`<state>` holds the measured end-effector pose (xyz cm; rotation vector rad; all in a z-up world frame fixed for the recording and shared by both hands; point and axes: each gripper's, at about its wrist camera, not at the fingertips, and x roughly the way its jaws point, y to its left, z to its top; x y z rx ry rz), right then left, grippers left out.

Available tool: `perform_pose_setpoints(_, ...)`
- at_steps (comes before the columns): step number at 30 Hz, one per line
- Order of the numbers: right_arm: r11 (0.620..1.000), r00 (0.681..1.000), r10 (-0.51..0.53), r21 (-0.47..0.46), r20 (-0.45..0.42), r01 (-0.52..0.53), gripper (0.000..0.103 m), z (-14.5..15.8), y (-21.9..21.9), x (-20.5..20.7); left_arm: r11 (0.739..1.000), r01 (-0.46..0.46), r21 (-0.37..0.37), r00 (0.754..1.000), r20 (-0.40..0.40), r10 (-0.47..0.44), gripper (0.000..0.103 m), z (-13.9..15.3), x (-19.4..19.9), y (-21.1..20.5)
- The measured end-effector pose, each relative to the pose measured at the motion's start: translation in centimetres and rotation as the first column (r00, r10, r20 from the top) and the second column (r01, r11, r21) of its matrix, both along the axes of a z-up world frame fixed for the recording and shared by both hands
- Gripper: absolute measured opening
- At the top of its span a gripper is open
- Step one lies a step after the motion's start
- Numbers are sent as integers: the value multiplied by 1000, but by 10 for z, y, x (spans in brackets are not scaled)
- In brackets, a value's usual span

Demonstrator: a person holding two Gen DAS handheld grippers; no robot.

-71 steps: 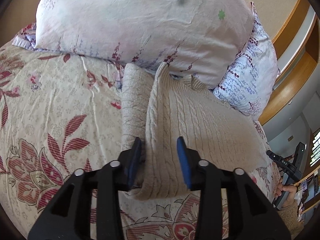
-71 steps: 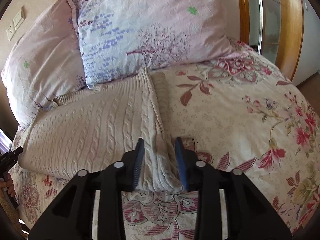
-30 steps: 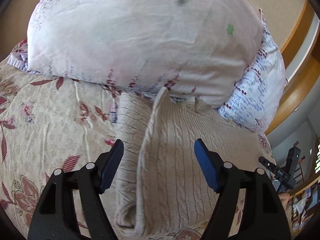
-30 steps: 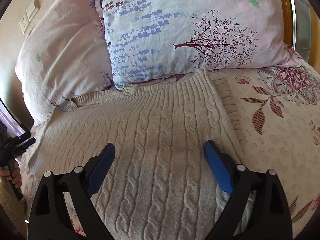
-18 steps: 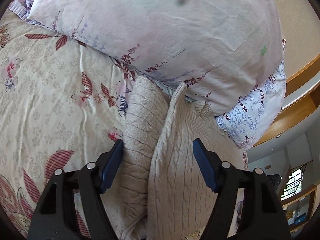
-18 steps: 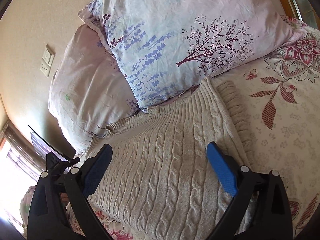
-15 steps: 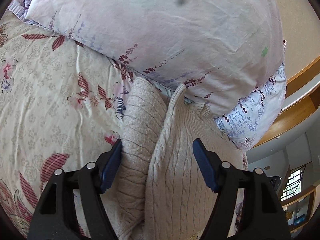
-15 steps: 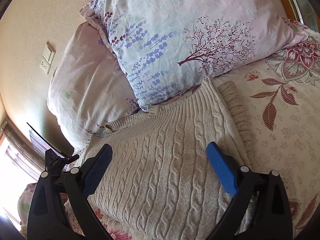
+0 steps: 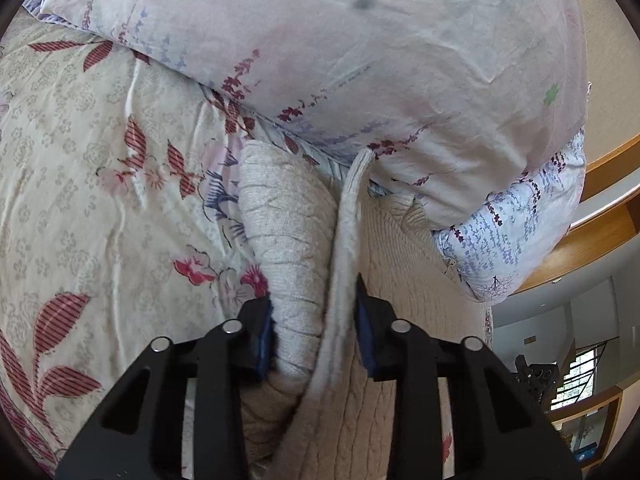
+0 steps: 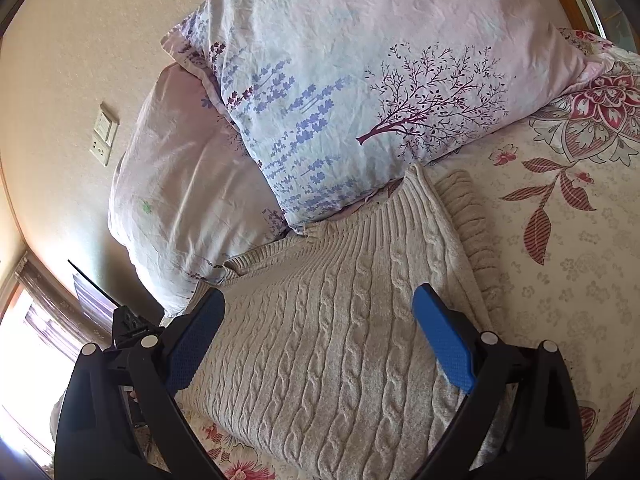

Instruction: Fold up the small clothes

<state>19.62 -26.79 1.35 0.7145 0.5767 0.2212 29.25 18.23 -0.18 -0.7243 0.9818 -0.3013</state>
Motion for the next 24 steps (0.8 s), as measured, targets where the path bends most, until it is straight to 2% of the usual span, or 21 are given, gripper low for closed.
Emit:
perform_pose_setpoints(3, 1000, 1000, -18, 8, 11, 18, 97, 1, -3, -3, 1000, -11, 2, 1000, 8, 11, 23, 5, -1, -9)
perform_pose_setpoints(10, 996, 995, -82, 27, 54, 81, 97, 7, -15, -14, 994, -22, -111, 996, 83, 31, 19, 49, -7, -41)
perform_pose_setpoints(18, 987, 987, -150, 63, 63, 146, 97, 7, -31, -22, 981, 71, -179, 986, 160, -42, 18, 92, 4, -145)
perform_pose_setpoints(24, 974, 975, -210, 105, 73, 202, 97, 6, -48, -29, 974, 108, -198, 988, 133, -83, 17, 91, 19, -241)
